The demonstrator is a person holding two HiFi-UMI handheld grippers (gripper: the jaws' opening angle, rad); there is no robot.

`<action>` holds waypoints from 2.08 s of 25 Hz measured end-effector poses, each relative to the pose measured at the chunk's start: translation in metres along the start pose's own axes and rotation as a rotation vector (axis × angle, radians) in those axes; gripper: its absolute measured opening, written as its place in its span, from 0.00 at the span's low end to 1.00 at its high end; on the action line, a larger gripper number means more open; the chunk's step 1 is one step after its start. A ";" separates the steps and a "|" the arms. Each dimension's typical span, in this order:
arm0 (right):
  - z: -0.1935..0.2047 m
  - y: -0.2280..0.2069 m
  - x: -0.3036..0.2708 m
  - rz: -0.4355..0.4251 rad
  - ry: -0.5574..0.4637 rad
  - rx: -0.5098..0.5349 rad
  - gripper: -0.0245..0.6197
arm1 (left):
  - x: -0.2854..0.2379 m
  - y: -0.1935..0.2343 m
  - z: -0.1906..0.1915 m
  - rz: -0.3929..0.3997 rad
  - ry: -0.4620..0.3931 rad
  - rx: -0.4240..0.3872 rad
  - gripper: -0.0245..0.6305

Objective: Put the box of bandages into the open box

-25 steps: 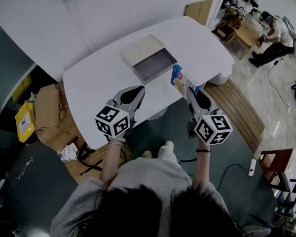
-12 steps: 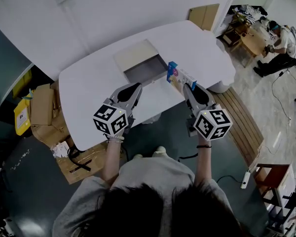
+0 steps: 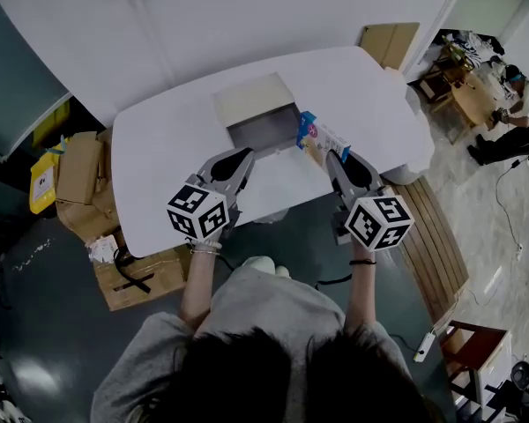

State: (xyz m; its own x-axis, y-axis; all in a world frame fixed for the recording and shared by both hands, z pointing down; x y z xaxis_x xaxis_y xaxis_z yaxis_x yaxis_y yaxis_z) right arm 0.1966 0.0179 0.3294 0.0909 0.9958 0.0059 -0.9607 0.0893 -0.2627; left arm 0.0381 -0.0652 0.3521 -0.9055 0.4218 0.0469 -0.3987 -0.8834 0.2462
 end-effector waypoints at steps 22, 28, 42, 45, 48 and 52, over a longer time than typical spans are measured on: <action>0.042 -0.009 -0.130 -0.133 0.156 -0.075 0.18 | -0.040 0.103 0.026 -0.069 0.068 0.106 0.04; 0.054 -0.012 -0.155 -0.166 0.205 -0.104 0.18 | -0.047 0.119 0.037 -0.083 0.100 0.138 0.04; 0.076 -0.027 -0.193 -0.336 0.428 -0.154 0.18 | -0.062 0.134 0.059 -0.195 0.135 0.228 0.04; 0.089 -0.027 -0.200 -0.380 0.494 -0.181 0.18 | -0.059 0.138 0.068 -0.218 0.145 0.247 0.04; 0.103 -0.025 -0.207 -0.421 0.548 -0.202 0.18 | -0.055 0.142 0.075 -0.238 0.151 0.266 0.04; 0.119 -0.021 -0.216 -0.465 0.607 -0.242 0.18 | -0.054 0.147 0.084 -0.251 0.152 0.290 0.04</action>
State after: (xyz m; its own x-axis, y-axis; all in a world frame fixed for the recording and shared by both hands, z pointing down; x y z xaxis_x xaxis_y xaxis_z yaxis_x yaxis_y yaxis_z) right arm 0.1661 -0.1967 0.4490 0.6615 0.6678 -0.3413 -0.7122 0.4169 -0.5648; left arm 0.0405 -0.2000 0.4675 -0.8052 0.5627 -0.1873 -0.5720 -0.6535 0.4958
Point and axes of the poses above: the fingertips, and each gripper's own axes: x backward along the fingers, y to its left, z out of its underside, the point moved 1 cm from there along x, backward along the fingers, and after that the axes turned 7 degrees about -y, right-handed, at the moved point
